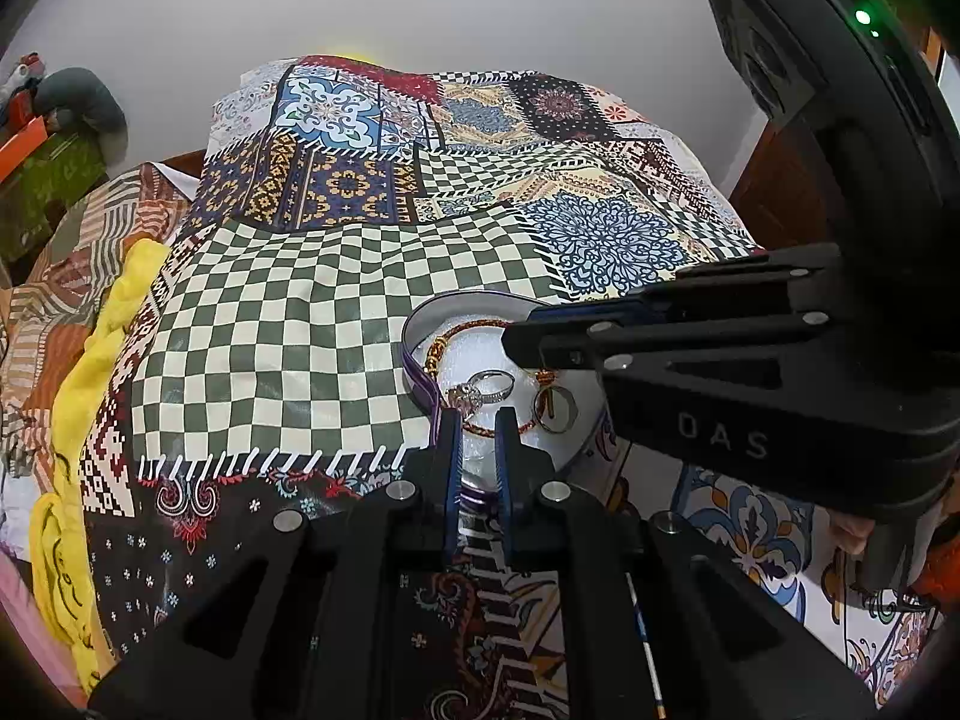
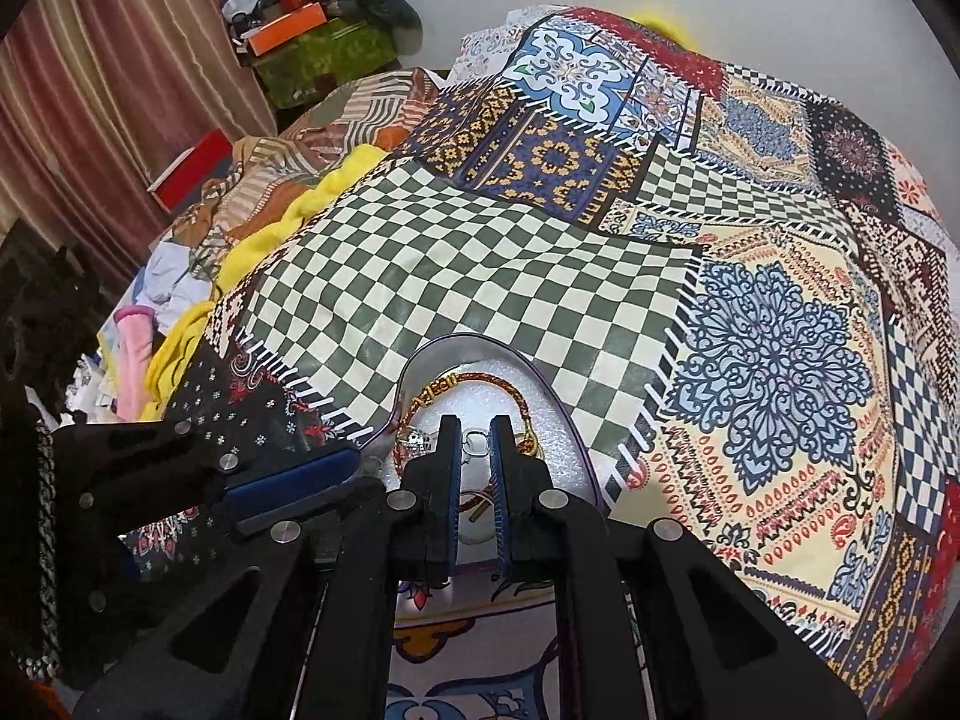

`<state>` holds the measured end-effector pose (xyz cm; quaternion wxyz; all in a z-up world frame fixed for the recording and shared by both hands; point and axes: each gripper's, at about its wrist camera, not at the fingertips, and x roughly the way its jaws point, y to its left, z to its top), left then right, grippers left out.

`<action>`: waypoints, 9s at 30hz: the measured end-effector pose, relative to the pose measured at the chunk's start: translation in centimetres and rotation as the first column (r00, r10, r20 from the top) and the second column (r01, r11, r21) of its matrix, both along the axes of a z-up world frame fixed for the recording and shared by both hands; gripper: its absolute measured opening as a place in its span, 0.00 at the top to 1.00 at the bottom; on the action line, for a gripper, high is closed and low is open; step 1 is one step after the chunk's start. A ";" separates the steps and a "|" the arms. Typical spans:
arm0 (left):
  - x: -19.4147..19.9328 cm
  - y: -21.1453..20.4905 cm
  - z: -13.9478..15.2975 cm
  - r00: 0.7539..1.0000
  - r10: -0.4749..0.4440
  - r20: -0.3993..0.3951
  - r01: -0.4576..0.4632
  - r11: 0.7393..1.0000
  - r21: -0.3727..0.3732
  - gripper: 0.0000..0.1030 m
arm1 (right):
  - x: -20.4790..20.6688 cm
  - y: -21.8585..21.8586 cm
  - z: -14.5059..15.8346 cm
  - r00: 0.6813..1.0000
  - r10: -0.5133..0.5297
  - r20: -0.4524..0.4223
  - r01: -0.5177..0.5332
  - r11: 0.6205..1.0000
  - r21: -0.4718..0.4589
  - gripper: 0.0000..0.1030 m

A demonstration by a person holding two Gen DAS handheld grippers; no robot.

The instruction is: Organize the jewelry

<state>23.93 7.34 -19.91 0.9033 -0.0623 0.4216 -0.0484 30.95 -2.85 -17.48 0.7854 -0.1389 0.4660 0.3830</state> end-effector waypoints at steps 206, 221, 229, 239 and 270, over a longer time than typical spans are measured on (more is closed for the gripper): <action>1.3 0.2 0.3 1.000 -0.005 -0.026 0.002 0.995 -0.104 0.94 | 0.2 -2.9 0.2 0.998 -0.062 -0.024 0.063 0.998 0.029 0.81; -0.8 -0.1 2.2 1.000 0.009 -0.003 -0.010 0.998 -0.056 0.83 | -0.7 -3.5 1.4 0.996 -0.082 0.041 0.081 0.996 0.027 0.72; -3.7 0.4 6.7 0.996 0.045 0.082 -0.042 0.998 -0.047 0.83 | -2.9 -5.2 4.6 0.990 -0.101 0.102 0.093 0.993 0.078 0.72; -10.5 -1.0 16.7 0.934 0.075 0.349 -0.081 0.997 0.004 0.82 | -10.5 -9.4 14.7 0.931 -0.187 0.312 0.093 0.951 0.295 0.72; -25.2 -5.4 23.0 0.692 0.165 0.703 -0.250 0.968 0.018 0.06 | -26.2 -14.9 20.7 0.628 -0.491 0.604 0.101 0.821 0.562 0.00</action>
